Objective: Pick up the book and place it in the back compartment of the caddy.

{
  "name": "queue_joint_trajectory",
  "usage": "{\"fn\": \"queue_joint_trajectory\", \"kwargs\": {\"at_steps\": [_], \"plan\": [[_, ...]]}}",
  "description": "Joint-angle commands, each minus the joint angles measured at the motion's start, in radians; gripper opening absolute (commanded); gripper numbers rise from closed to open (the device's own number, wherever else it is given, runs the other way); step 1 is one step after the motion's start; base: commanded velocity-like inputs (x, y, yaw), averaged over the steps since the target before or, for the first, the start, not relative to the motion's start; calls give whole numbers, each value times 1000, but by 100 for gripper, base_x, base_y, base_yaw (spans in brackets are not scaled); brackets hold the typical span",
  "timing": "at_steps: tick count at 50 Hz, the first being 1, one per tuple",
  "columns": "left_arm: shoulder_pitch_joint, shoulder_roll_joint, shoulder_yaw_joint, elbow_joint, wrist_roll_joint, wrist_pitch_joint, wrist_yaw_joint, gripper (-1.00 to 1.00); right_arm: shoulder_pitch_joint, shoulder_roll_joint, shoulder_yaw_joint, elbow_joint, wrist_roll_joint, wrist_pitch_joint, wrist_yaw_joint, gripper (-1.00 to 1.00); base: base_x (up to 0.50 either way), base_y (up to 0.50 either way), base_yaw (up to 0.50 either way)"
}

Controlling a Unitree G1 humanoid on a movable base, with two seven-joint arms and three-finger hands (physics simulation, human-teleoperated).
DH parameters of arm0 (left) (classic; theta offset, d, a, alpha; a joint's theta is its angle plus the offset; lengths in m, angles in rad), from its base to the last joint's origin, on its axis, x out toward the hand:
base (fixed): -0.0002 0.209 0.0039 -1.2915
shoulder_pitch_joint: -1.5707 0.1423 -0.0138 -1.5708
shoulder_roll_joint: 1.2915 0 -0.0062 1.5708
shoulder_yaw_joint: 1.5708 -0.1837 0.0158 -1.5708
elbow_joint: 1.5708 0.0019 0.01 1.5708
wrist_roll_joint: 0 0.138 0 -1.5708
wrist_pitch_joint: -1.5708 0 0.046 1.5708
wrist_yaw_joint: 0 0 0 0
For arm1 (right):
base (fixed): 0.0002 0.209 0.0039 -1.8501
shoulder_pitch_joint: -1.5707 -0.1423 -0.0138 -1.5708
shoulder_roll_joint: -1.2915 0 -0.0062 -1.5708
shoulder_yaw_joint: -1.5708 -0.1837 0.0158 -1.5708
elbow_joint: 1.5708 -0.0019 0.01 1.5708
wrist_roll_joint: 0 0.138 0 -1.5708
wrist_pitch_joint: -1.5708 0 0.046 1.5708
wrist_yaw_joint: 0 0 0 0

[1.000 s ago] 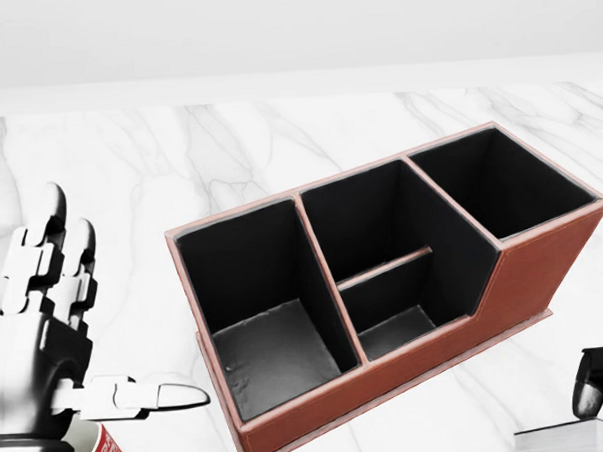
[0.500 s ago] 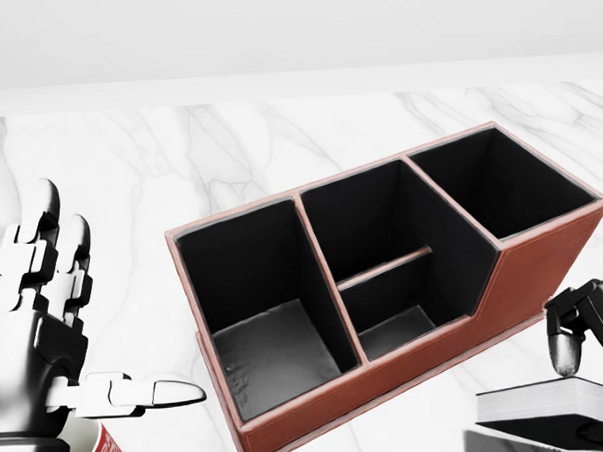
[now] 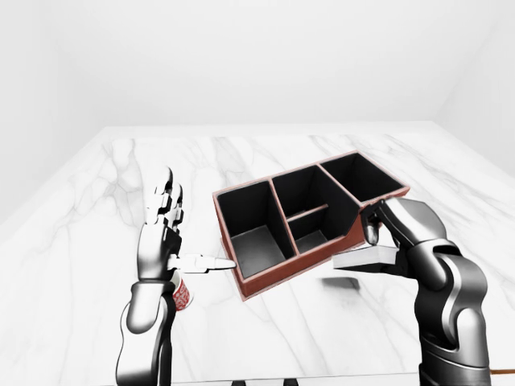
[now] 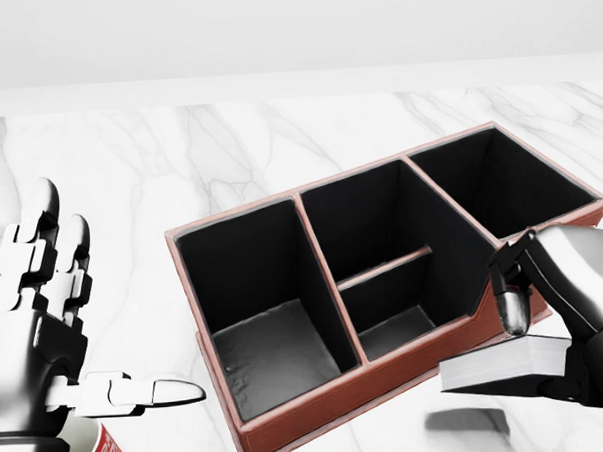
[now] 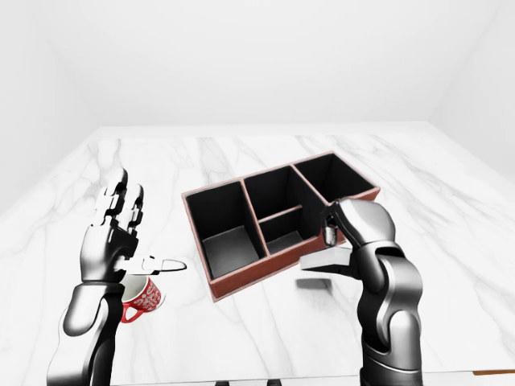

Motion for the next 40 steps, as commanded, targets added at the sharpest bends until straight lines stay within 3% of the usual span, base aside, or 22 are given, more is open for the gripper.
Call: {"fn": "queue_joint_trajectory", "kwargs": {"at_steps": [1, 40], "plan": [[2, 0, 1, -5, -1, 0, 0, 100, -78, 1, 41, -46, -53, 0, 41, -100, 0, 0, 0], [-3, 1, 2, -1, -3, 0, 1, 100, -242, 36, 150, -31, -177, 0, 41, -100, 0, 0, 0]]}}
